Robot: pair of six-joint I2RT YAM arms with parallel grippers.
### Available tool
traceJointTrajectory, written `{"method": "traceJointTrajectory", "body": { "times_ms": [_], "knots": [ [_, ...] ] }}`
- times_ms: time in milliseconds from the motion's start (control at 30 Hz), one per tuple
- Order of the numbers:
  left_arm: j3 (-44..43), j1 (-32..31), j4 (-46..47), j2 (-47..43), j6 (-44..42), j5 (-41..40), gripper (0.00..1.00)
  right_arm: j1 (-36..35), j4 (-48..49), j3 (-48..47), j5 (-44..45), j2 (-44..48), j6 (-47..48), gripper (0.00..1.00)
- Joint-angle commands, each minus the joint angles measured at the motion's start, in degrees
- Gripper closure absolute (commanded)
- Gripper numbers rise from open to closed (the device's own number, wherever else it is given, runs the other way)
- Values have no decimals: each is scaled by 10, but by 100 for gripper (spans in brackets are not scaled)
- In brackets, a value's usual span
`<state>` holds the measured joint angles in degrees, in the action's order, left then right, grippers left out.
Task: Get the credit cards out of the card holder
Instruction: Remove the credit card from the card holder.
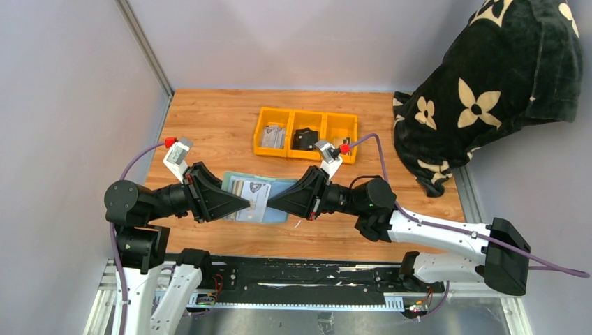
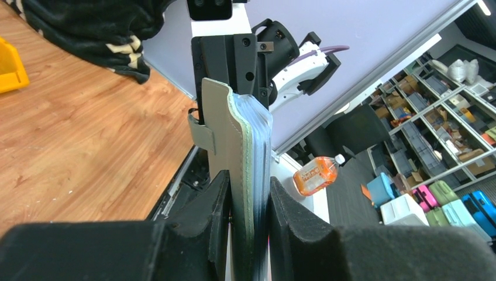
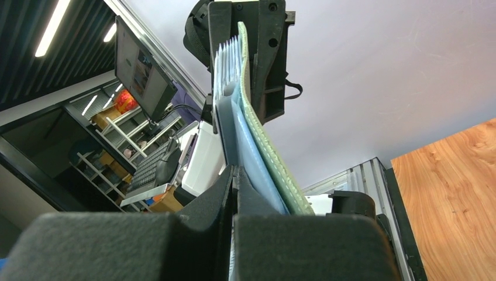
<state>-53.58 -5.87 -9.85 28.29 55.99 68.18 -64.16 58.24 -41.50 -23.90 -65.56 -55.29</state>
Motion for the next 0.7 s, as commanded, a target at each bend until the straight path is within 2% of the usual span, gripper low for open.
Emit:
{"method": "traceJointTrajectory", "body": {
  "times_ms": [0, 33, 133, 200, 233, 433, 500, 567, 667],
  "knots": [
    [-22, -3, 26, -4, 4, 11, 90, 9, -4, 7, 3, 6, 12, 100],
    [-22, -4, 26, -5, 4, 10, 90, 9, -3, 3, 1, 3, 10, 98],
    [-21, -4, 21, -6, 1, 9, 90, 9, 5, -7, -5, -9, 1, 70],
    [-20, -3, 17, -7, -4, 7, 90, 9, 22, -17, -11, -17, -6, 58],
    [-20, -4, 14, -8, -6, 6, 90, 9, 30, -21, -14, -21, -10, 56],
    [-22, -4, 0, -9, -18, 2, 89, 7, 44, -39, -32, -37, -20, 56],
    [-22, -4, -1, -10, -20, 0, 89, 6, 44, -43, -31, -45, -20, 58],
    [-20, -4, -3, -11, -20, 2, 89, 7, 47, -47, -33, -53, -24, 65],
    [-19, -4, -13, -15, -27, 4, 85, 6, 61, -52, -38, -64, -31, 81]
  ]
}}
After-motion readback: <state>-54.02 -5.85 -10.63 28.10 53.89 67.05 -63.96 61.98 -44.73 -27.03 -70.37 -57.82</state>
